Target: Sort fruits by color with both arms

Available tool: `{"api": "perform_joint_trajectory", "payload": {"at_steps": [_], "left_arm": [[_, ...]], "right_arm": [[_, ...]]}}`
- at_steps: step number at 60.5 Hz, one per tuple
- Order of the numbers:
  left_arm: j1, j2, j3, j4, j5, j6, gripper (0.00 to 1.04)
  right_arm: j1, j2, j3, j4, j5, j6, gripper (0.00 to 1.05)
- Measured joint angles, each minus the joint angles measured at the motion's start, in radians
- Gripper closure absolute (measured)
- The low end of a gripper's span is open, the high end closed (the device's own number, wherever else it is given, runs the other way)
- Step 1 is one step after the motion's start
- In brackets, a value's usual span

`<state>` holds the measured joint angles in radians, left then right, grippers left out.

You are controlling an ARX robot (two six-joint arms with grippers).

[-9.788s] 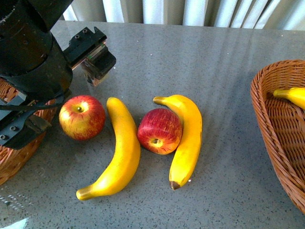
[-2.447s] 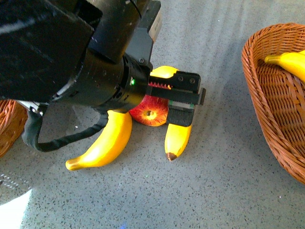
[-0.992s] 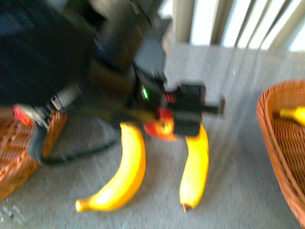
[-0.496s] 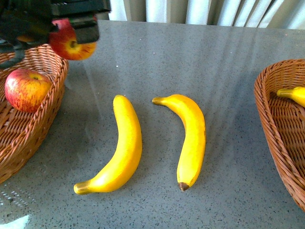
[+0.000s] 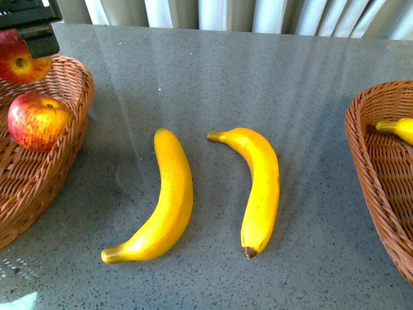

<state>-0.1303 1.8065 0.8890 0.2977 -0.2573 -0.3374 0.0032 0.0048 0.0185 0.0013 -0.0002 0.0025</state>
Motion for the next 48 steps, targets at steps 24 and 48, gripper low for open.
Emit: {"api": "perform_joint_trajectory", "payload": {"at_steps": [24,48], "left_arm": [[0.034,-0.012,-0.049,0.135,0.064,-0.001,0.09],[0.130,-0.226,-0.494,0.878,0.257,0.294,0.59]], "right_arm": [[0.000,0.000,0.000,0.000,0.000,0.000,0.09],[0.000,0.000,0.000,0.000,0.000,0.000,0.09]]}}
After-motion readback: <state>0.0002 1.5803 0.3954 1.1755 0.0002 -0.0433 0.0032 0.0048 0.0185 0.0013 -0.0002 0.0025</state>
